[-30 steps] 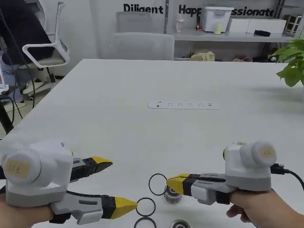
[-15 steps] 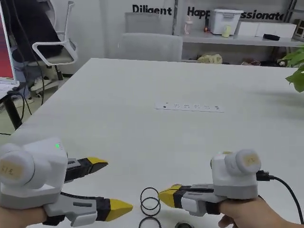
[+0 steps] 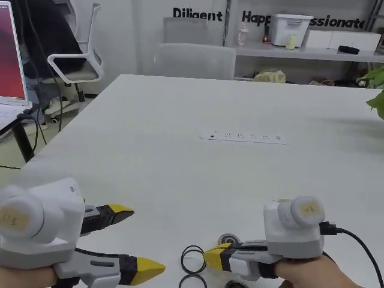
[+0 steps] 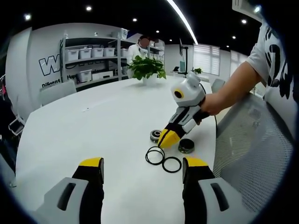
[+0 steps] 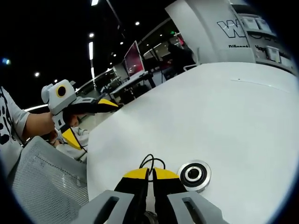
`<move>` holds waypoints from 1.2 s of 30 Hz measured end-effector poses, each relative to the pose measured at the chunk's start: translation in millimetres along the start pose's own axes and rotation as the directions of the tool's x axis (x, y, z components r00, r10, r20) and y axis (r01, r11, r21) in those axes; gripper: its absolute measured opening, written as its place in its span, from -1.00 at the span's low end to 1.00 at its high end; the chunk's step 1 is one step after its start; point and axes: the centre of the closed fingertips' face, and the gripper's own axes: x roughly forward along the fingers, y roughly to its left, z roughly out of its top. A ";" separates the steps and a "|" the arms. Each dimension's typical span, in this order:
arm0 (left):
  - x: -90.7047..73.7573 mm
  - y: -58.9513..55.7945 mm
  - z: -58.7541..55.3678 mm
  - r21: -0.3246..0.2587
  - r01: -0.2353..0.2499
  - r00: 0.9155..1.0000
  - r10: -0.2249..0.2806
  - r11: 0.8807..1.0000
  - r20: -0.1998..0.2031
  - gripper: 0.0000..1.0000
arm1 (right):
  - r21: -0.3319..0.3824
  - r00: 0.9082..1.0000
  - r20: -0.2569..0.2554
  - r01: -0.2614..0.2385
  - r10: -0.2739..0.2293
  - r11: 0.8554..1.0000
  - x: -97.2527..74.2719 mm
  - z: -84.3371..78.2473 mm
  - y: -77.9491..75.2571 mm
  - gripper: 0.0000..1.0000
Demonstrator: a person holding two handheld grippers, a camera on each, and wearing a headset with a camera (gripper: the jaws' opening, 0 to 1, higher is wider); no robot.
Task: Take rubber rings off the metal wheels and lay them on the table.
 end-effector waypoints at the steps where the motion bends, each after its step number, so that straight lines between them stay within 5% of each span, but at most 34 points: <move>1: -0.1 0.4 -0.2 0.000 -0.001 1.000 0.001 1.000 -0.001 0.32 | 0.000 1.000 0.002 0.002 -0.002 1.000 -0.3 0.6 -0.2 -0.90; 14: 1.9 -6.3 2.9 -0.006 0.009 1.000 -0.009 1.000 -0.006 0.33 | -0.066 0.999 0.034 -0.011 0.013 0.998 -23.2 12.3 11.9 -0.61; 29: -1.9 -34.1 7.8 -0.017 0.034 0.999 -0.034 0.999 -0.010 0.43 | -0.183 0.996 0.087 0.026 -0.011 0.983 -81.0 22.7 21.3 -0.29; 36: -4.7 -42.7 12.4 -0.014 0.038 0.999 -0.038 0.999 0.001 0.44 | -0.170 0.994 0.101 0.046 -0.029 0.984 -102.5 14.2 22.2 0.00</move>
